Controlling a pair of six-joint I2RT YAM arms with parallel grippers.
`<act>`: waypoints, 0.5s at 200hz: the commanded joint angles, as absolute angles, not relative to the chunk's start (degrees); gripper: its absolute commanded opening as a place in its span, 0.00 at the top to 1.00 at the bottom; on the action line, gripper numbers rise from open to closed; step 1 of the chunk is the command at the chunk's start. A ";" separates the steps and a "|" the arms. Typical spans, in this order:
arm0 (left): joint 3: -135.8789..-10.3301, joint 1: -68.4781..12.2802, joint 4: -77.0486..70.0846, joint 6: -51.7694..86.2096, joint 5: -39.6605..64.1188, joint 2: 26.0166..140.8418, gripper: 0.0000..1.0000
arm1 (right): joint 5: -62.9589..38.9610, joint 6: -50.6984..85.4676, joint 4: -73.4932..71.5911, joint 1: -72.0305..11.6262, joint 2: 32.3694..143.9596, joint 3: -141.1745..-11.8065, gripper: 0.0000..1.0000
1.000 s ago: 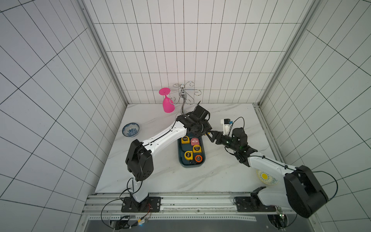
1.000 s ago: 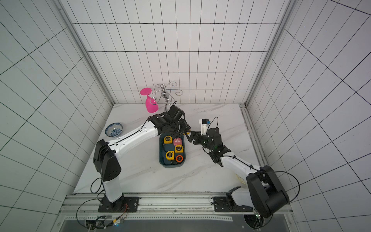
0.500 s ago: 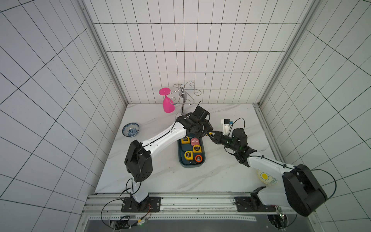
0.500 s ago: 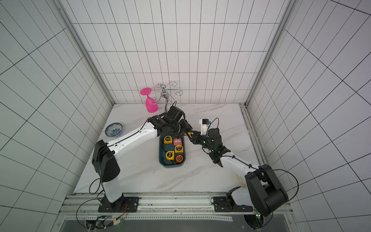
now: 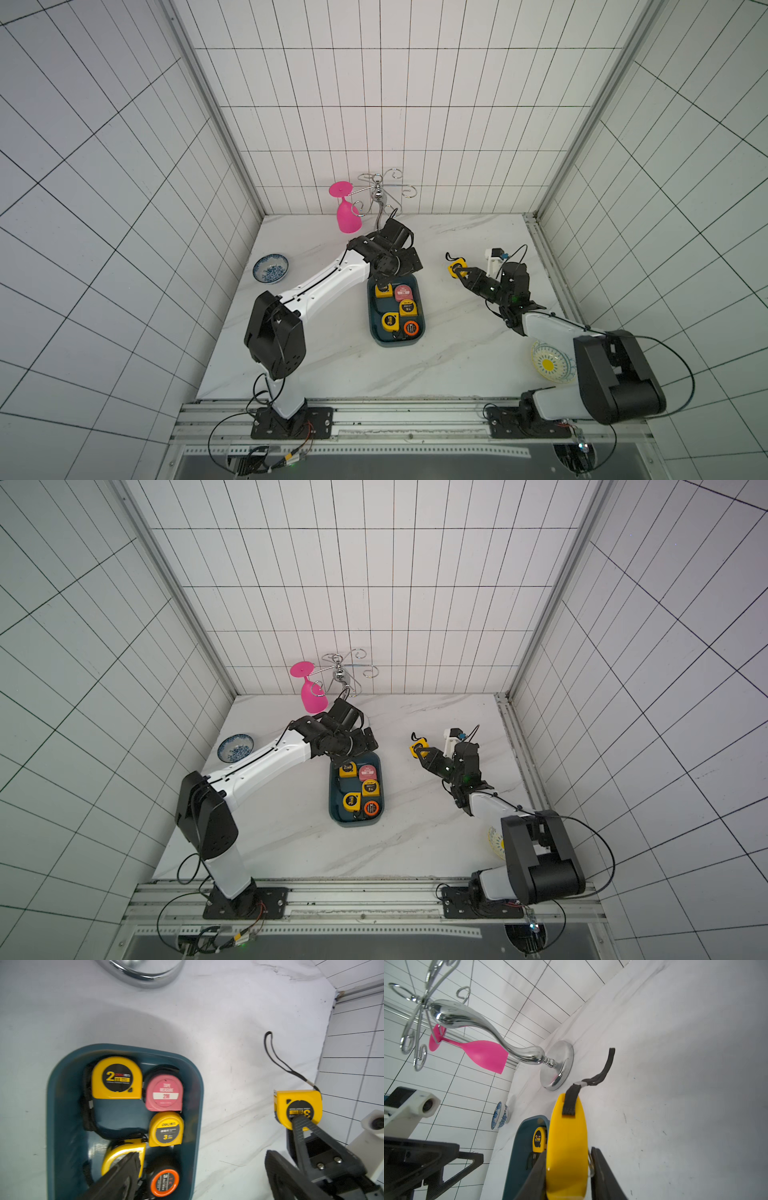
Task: Take the tape measure out of the storage box
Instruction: Place the tape measure at the center of the board.
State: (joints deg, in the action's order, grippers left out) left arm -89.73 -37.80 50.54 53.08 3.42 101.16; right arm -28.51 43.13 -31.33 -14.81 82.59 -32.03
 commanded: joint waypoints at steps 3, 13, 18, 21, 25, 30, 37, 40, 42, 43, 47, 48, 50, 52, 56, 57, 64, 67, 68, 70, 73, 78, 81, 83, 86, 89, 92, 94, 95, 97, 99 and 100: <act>-85.95 -36.82 52.61 48.37 0.80 98.00 0.03 | -31.98 44.28 -29.18 -11.96 86.00 -34.47 0.82; -84.65 -36.49 52.19 48.17 0.55 97.19 0.03 | -32.33 44.38 -28.27 -10.99 87.58 -35.07 0.82; -84.04 -36.40 52.03 48.06 0.55 96.87 0.02 | -32.43 44.32 -27.42 -10.55 88.34 -35.58 0.82; -83.78 -36.32 51.92 47.93 0.56 96.71 0.02 | -32.77 44.30 -27.00 -10.25 88.73 -35.86 0.82; -83.53 -36.23 51.80 47.83 0.54 96.52 0.02 | -33.09 44.30 -26.75 -9.93 89.40 -36.08 0.82; -83.24 -36.13 51.85 47.75 0.51 96.39 0.02 | -33.22 44.30 -26.59 -9.61 90.12 -36.27 0.82; -82.95 -35.99 51.81 47.73 0.51 96.28 0.02 | -33.20 44.36 -26.03 -9.11 91.00 -36.53 0.82; -82.81 -35.89 51.85 47.72 0.48 96.17 0.03 | -33.41 44.38 -25.80 -8.87 91.31 -36.70 0.82; -82.80 -35.84 51.81 47.72 0.56 96.16 0.03 | -33.47 44.38 -25.76 -8.74 91.49 -36.73 0.82; -82.75 -35.85 51.79 47.72 0.54 96.15 0.03 | -33.52 44.38 -25.76 -8.68 91.63 -36.73 0.82; -82.72 -35.83 51.79 47.66 0.53 96.11 0.03 | -33.53 44.35 -25.83 -8.46 91.95 -36.74 0.82; -82.71 -35.80 51.82 47.69 0.57 96.09 0.02 | -33.51 44.37 -25.84 -8.36 92.03 -36.74 0.82; -82.64 -35.78 51.80 47.65 0.47 96.07 0.02 | -33.45 44.38 -25.80 -8.24 92.16 -36.74 0.82; -82.62 -35.77 51.78 47.64 0.49 96.09 0.02 | -33.41 44.38 -25.72 -8.19 92.32 -36.80 0.82; -82.57 -35.75 51.79 47.61 0.48 96.07 0.02 | -33.39 44.38 -25.59 -7.99 92.57 -36.82 0.82; -82.55 -35.76 51.78 47.63 0.50 96.07 0.02 | -33.40 44.38 -25.50 -7.91 92.60 -36.83 0.82; -82.53 -35.73 51.81 47.55 0.47 96.00 0.02 | -33.31 44.26 -25.00 -7.65 92.99 -37.03 0.82; -82.60 -35.77 51.77 47.48 0.37 95.98 0.03 | -33.23 44.15 -24.57 -7.53 93.14 -37.15 0.81; -82.56 -35.77 51.77 47.47 0.36 95.98 0.02 | -33.27 44.09 -24.37 -7.45 93.15 -37.25 0.81; -82.47 -35.70 51.77 47.42 0.38 95.98 0.02 | -33.30 44.00 -24.04 -7.40 93.27 -37.39 0.81; -82.45 -35.69 51.76 47.38 0.32 96.00 0.02 | -33.38 43.88 -23.52 -7.26 93.47 -37.60 0.81; -82.44 -35.68 51.80 47.29 0.35 96.00 0.03 | -33.48 43.54 -22.67 -7.13 93.71 -37.93 0.80; -82.44 -35.68 51.76 47.22 0.31 95.98 0.02 | -33.49 43.29 -22.15 -7.04 93.82 -38.15 0.79; -82.44 -35.60 51.77 47.20 0.27 96.00 0.02 | -33.42 43.25 -21.73 -7.03 93.85 -38.26 0.79; -82.44 -35.56 51.79 47.12 0.30 96.06 0.03 | -33.45 43.02 -21.04 -6.95 94.02 -38.52 0.79; -82.44 -35.55 51.77 47.04 0.34 96.09 0.03 | -33.48 42.85 -20.42 -6.85 94.19 -38.72 0.79; -82.44 -35.52 51.78 47.00 0.31 96.13 0.02 | -33.56 42.62 -19.99 -6.78 94.29 -38.90 0.78; -82.44 -35.49 51.79 46.91 0.34 96.15 0.02 | -33.57 42.52 -19.78 -6.77 94.30 -38.99 0.78; -82.44 -35.50 51.74 46.88 0.35 96.19 0.02 | -33.57 42.48 -19.69 -6.72 94.30 -39.05 0.78; -82.44 -35.46 51.83 46.81 0.39 96.23 0.02 | -33.57 42.37 -19.45 -6.69 94.44 -39.16 0.77; -82.44 -35.50 51.83 46.70 0.38 96.28 0.02 | -33.57 42.26 -19.14 -6.64 94.60 -39.26 0.77; -82.44 -35.50 51.80 46.64 0.37 96.26 0.03 | -33.57 42.22 -18.98 -6.62 94.63 -39.32 0.77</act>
State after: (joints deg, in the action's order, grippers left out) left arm -82.89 -35.81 52.29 48.31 1.30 97.49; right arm -32.32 44.01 -22.81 -7.53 93.76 -35.68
